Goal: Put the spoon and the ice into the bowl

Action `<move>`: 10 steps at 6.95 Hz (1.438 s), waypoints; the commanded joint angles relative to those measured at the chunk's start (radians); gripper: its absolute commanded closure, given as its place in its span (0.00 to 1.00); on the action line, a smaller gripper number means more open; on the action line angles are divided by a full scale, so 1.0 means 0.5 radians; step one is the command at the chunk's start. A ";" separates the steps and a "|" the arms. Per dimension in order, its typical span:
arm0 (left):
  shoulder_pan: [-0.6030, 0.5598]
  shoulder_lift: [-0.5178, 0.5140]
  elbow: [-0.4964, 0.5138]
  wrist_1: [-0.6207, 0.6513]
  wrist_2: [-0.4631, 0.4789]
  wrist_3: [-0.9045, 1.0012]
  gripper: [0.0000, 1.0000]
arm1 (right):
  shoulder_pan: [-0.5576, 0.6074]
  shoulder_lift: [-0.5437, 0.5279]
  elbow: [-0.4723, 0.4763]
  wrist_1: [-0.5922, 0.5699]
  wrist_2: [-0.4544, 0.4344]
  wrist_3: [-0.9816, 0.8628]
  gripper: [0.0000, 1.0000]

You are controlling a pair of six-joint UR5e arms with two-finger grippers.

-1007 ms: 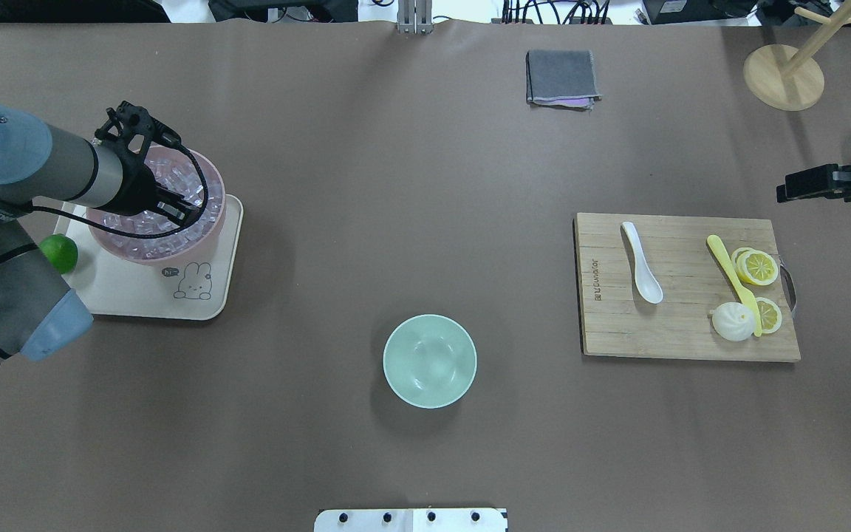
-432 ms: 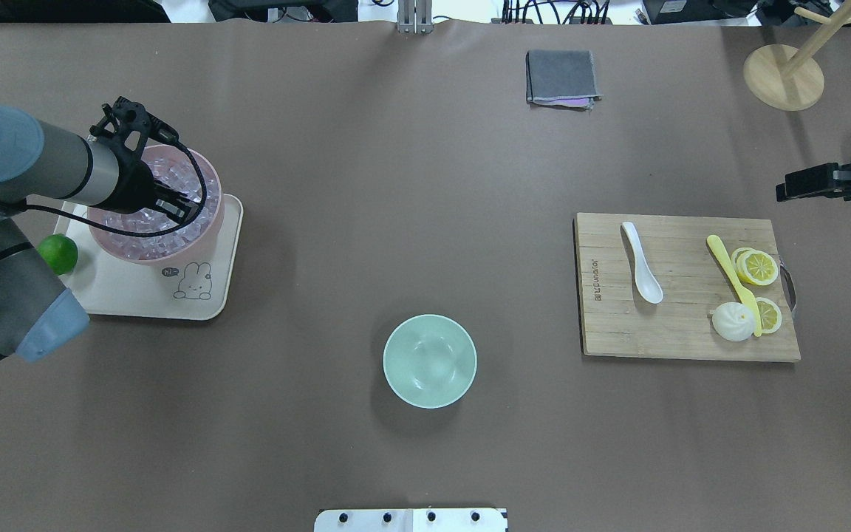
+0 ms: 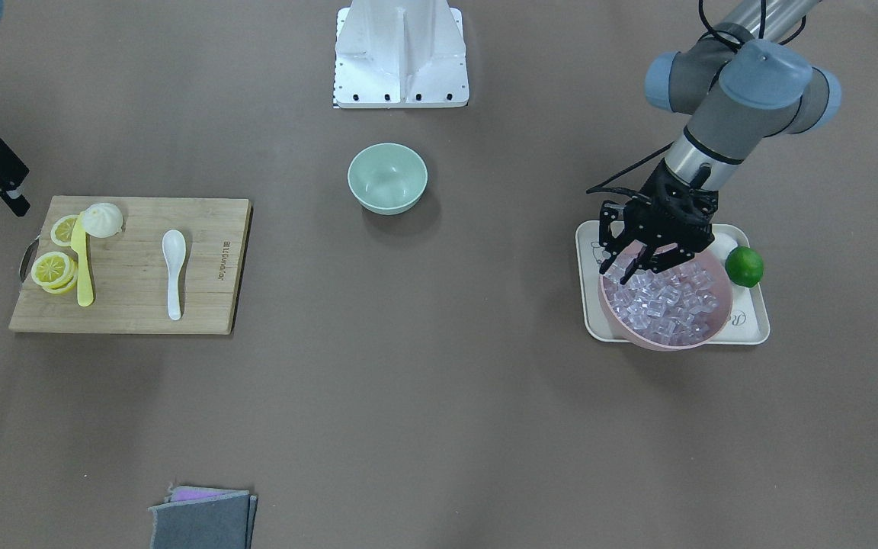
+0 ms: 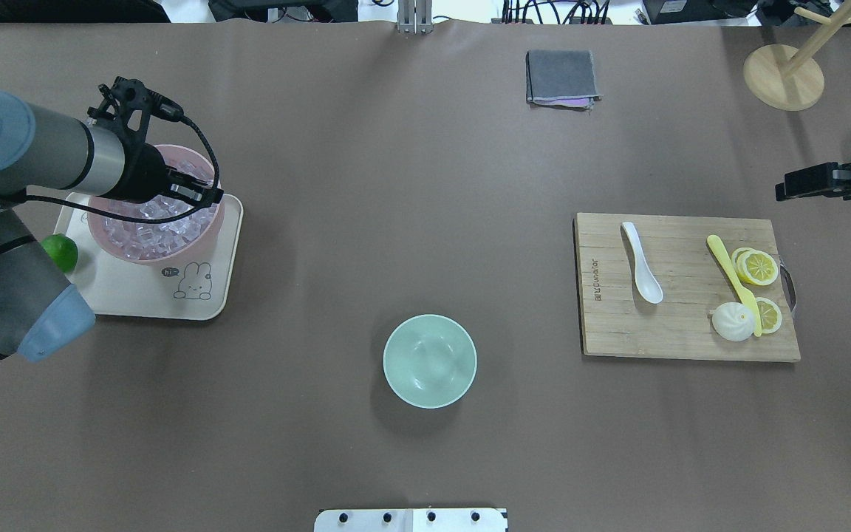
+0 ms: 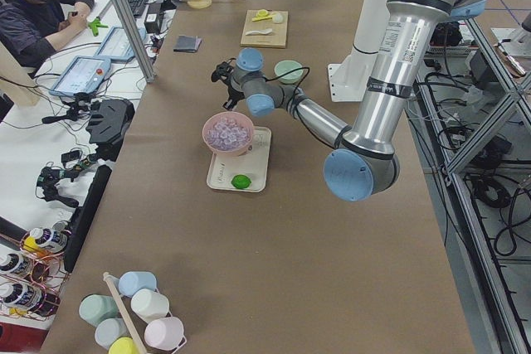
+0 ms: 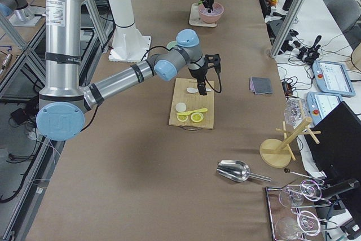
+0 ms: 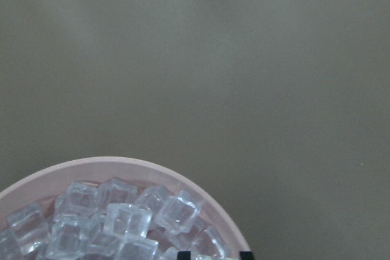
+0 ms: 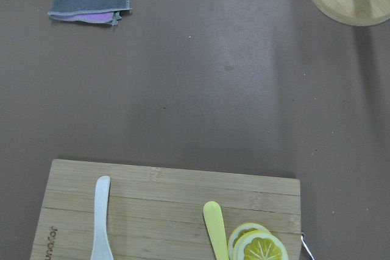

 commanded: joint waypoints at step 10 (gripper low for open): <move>1.118 -0.408 0.174 -0.398 0.896 -1.022 0.59 | -0.014 0.008 0.015 0.000 0.000 0.000 0.00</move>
